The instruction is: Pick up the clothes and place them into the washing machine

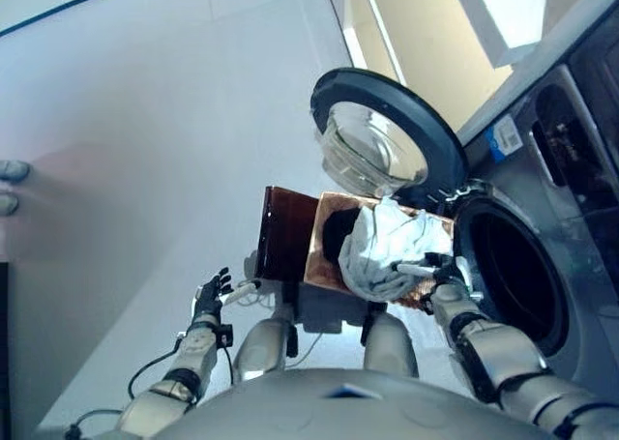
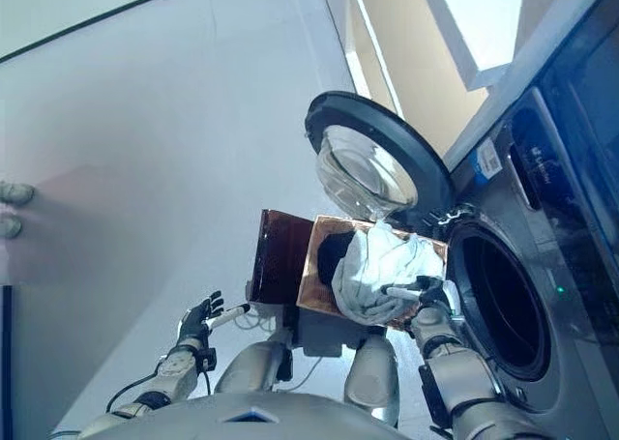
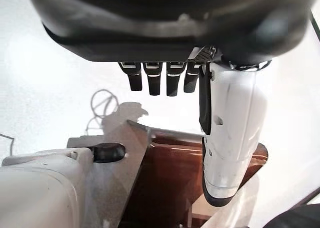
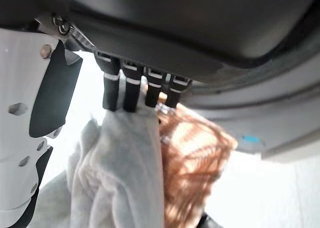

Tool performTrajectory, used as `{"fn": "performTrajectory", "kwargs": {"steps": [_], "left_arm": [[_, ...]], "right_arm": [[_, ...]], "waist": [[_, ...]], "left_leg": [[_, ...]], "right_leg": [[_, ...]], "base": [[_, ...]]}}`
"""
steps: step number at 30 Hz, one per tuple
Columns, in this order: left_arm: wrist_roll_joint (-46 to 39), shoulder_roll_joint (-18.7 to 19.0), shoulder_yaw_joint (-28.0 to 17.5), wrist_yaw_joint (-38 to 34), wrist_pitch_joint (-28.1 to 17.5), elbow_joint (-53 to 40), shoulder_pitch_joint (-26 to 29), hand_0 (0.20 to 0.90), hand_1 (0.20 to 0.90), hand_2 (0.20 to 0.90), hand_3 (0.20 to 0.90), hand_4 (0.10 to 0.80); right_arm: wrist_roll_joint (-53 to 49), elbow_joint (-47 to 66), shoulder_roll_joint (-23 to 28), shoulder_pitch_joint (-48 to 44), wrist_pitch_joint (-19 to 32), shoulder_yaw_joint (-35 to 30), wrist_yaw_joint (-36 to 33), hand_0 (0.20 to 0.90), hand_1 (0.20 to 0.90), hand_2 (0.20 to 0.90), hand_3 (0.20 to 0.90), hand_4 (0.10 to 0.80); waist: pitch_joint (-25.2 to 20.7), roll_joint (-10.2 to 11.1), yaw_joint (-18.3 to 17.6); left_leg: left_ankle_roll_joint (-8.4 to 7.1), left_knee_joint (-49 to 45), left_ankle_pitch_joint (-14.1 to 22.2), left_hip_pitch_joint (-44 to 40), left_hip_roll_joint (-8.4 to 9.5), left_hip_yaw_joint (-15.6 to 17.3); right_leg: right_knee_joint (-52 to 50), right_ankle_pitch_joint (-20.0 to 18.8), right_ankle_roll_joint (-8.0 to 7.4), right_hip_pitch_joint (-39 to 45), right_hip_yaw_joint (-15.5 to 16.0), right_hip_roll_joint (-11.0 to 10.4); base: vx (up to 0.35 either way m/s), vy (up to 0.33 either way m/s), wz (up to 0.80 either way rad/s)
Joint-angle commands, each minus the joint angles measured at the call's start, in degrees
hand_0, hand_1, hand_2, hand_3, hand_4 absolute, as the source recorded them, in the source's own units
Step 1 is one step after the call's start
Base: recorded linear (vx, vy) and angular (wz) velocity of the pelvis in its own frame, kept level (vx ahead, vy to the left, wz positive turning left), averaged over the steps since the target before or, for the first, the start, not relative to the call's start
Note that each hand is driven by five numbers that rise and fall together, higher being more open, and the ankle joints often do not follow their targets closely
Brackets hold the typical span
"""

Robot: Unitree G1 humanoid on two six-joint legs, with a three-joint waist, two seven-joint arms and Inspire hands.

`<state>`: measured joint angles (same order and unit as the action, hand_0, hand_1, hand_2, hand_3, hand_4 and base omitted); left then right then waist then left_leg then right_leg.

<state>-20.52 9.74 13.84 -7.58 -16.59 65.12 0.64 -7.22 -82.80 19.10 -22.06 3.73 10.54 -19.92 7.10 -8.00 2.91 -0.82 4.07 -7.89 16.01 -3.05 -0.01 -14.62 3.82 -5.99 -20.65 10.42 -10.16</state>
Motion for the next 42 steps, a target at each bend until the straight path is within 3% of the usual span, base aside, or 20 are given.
{"fn": "performTrajectory", "kwargs": {"steps": [1,10,22,31,42], "left_arm": [[1.98,3.1,-1.35,-0.76,-1.97,-3.41,3.1,0.9,0.9,0.9,0.9,0.8],[2.58,3.31,-0.98,-0.37,-1.61,-5.62,2.1,0.9,0.9,0.9,0.9,0.8],[0.3,3.83,-3.34,-2.19,-2.97,-0.36,3.01,0.9,0.9,0.9,0.9,0.8],[-0.48,4.5,-4.91,-2.16,-3.33,0.74,1.96,0.9,0.9,0.9,0.9,0.8],[-0.61,4.6,-5.31,-2.08,-3.74,1.55,0.99,0.9,0.9,0.9,0.9,0.8]], "right_arm": [[0.26,-2.18,2.38,-6.62,0.98,-0.55,-2.58,0.9,0.9,0.9,0.9,0.8],[-0.93,-3.61,1.45,-8.22,0.77,-1.6,-3.74,0.9,0.9,0.9,0.9,0.8],[-6.58,16.81,-4.75,2.0,6.49,-2.95,-4.54,0.9,0.9,0.9,0.9,0.8],[-6.57,25.53,-3.75,10.89,7.49,-7.69,-5.55,0.9,0.9,0.9,0.9,0.8],[-7.98,25.02,-3.03,13.69,8.61,-11.97,-7.3,0.9,0.9,0.9,0.9,0.8]], "waist": [[2.31,4.28,1.55],[2.73,3.93,2.75],[1.25,6.71,-0.58],[0.57,7.84,-2.47],[-0.02,7.77,-3.34]], "left_leg": [[-4.62,-0.78,4.98,-3.23,0.06,0.15],[-4.71,-0.19,4.24,-2.24,0.22,-0.6],[-4.31,-0.59,5.69,-3.87,0.02,0.49],[-4.07,-1.17,6.39,-4.89,-0.18,1.55],[-4.22,-0.93,6.42,-5.32,-0.48,2.47]], "right_leg": [[15.2,-10.01,-2.72,5.49,-1.52,-5.09],[15.76,-10.44,-3.0,5.37,-0.68,-5.31],[15.16,-9.81,-3.09,5.55,-2.12,-4.79],[14.96,-9.56,-3.09,5.77,-3.46,-4.44],[15.29,-9.74,-3.17,5.41,-4.14,-4.06]], "base": [[-0.023,0.006,0.12],[-0.009,0.004,0.06],[0.002,0.002,-0.01],[0.006,-0.002,-0.07],[-0.003,-0.003,-0.07]]}}
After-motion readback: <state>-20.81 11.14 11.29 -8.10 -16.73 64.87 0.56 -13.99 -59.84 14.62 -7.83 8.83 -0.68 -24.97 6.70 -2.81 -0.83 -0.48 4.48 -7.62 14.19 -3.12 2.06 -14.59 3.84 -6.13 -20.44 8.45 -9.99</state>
